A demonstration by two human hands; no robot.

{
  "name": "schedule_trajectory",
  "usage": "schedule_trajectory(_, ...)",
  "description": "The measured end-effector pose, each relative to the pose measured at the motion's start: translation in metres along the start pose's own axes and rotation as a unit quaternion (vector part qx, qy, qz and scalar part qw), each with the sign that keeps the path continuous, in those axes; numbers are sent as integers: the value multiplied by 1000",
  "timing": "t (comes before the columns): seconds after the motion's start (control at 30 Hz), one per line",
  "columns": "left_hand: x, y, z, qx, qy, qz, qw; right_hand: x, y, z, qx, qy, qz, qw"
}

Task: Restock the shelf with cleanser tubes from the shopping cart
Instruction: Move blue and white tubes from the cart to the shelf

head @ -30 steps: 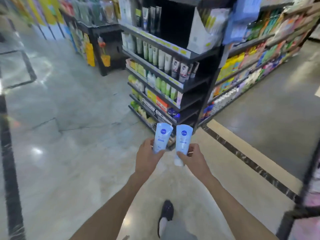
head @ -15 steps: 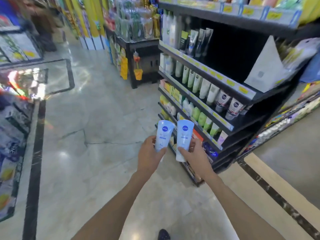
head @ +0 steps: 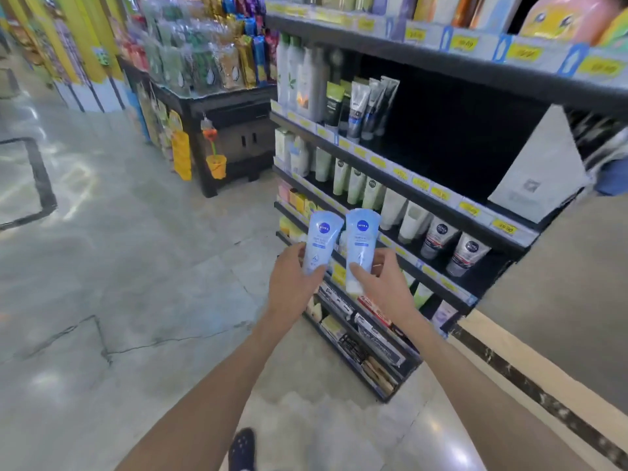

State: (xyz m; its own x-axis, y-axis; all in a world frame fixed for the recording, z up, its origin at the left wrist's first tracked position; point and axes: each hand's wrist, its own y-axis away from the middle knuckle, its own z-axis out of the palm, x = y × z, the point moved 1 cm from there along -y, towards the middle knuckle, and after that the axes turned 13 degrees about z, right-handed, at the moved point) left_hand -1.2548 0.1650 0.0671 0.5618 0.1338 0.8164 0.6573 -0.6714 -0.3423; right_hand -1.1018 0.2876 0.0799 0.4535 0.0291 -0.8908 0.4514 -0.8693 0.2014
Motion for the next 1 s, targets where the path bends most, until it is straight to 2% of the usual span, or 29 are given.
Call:
schedule_trajectory(0.23, -12, -113, -8, -82, 49, 81, 992, -59, -52, 19, 120, -16, 15, 993)
schedule_trajectory(0.43, -10, -191, -1, -134, 62, 166, 975, -93, -88, 24, 182, -48, 47, 981)
schedule_trajectory(0.57, -6, -236, 20, -156, 86, 186, 966, -102, -113, 12, 217, -49, 46, 974)
schedule_trajectory(0.8, 19, -310, 78, -154, 129, 219, 955, -117, -170, -22, 286, -101, 11, 953)
schedule_trajectory(1.0, 55, -358, 129, -146, 173, 241, 944, -130, -215, -55, 330, -86, -20, 940)
